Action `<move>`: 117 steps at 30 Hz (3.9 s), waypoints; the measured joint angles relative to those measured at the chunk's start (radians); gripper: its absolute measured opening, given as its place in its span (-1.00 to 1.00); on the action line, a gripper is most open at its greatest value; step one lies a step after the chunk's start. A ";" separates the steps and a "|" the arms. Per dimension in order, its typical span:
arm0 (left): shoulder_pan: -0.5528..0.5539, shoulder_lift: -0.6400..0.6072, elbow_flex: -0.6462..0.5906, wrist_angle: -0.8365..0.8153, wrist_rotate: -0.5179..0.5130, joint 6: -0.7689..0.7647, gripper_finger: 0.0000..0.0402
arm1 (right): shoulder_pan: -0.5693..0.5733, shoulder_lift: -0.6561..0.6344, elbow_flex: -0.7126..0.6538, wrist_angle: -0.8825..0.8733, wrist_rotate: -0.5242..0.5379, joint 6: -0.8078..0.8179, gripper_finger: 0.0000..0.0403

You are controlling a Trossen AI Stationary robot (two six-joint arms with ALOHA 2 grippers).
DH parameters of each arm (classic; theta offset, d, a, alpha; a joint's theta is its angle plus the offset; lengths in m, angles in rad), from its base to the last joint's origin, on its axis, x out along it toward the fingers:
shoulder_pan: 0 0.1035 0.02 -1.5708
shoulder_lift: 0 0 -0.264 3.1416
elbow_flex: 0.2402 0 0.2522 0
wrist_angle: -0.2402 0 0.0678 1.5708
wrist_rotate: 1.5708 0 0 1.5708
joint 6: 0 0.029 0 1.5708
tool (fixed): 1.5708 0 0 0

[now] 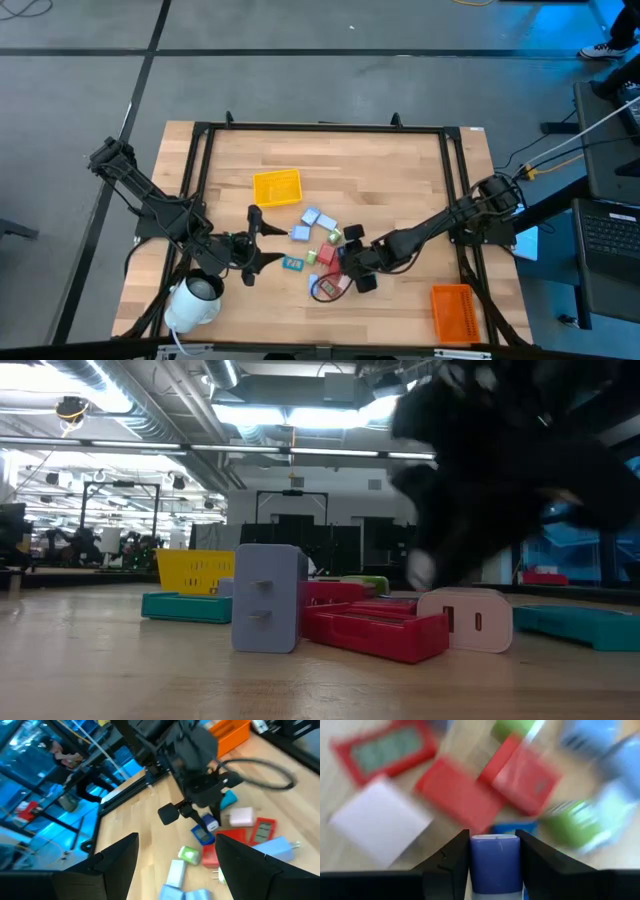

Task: Pick & Place Office items
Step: Put the purple charger adapter into the yellow bin, then put the middle light blue charger adapter into the yellow bin

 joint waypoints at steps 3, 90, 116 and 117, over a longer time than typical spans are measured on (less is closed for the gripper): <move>0.000 0.000 0.000 0.000 -0.042 0.017 0.30 | -0.001 0.000 0.052 -0.005 0.053 -0.044 -0.29; -0.069 -0.385 -0.299 0.540 -0.793 0.404 0.30 | -0.335 0.266 0.520 -0.083 -0.339 -0.146 0.08; -0.084 -0.345 -0.299 0.555 -0.792 0.448 0.30 | -0.319 0.365 0.521 -0.034 -0.274 -0.022 0.44; -0.084 -0.345 -0.299 0.555 -0.792 0.449 0.30 | -0.319 0.366 0.520 -0.045 -0.266 -0.025 0.44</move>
